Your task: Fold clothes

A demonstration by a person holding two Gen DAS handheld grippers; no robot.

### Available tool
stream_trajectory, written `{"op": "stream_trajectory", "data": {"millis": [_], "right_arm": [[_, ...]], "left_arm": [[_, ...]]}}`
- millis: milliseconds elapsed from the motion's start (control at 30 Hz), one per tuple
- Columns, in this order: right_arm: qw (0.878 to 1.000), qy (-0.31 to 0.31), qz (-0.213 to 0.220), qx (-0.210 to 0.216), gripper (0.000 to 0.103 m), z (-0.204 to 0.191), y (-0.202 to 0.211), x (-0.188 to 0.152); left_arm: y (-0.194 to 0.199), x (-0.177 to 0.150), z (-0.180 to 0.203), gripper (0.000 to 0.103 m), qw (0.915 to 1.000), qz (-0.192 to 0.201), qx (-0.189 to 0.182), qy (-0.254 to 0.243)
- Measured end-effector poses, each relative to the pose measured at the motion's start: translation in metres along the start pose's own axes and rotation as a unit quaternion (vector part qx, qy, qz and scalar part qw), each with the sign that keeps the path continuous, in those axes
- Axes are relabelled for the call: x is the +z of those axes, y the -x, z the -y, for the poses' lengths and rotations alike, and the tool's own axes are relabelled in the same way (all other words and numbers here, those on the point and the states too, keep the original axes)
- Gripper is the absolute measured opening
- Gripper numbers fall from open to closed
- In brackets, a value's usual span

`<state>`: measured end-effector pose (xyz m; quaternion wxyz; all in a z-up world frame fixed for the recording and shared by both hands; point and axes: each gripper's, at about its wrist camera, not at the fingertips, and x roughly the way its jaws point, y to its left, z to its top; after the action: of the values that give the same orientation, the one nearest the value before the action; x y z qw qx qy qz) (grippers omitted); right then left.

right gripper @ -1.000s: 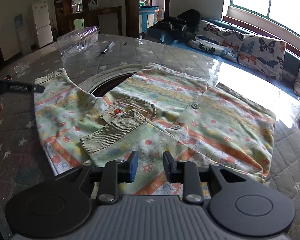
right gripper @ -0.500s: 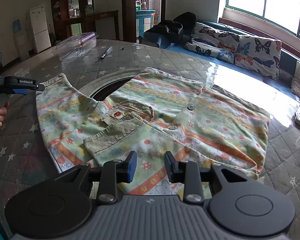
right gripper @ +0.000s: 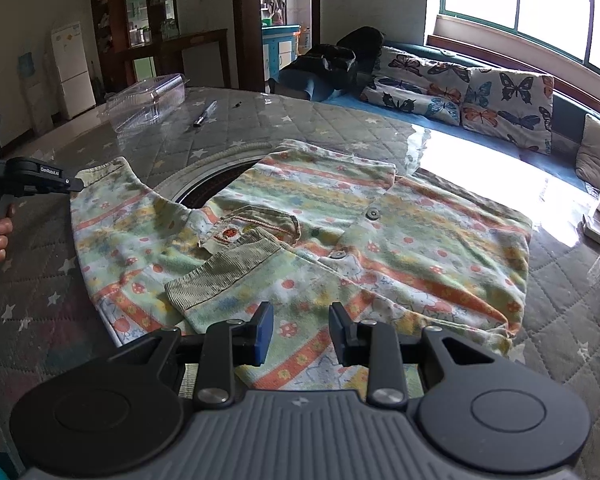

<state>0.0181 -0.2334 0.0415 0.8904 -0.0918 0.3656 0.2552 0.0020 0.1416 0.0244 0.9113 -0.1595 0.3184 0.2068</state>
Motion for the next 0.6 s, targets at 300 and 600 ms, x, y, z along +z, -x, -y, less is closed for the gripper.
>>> {"op": "stream_trajectory", "data": {"millis": [300,600], "right_arm": [[0.999,-0.028,0.018,-0.015,0.03,0.014,0.014,-0.006],[0.996,-0.068,0.037,-0.044,0.03,0.041,0.034,-0.02]], "left_arm": [[0.048,0.008,0.044,0.01,0.9896,-0.005,-0.144,-0.005],[0.092,-0.013,0.138,0.008,0.9468,-0.037,-0.31,-0.079]]}}
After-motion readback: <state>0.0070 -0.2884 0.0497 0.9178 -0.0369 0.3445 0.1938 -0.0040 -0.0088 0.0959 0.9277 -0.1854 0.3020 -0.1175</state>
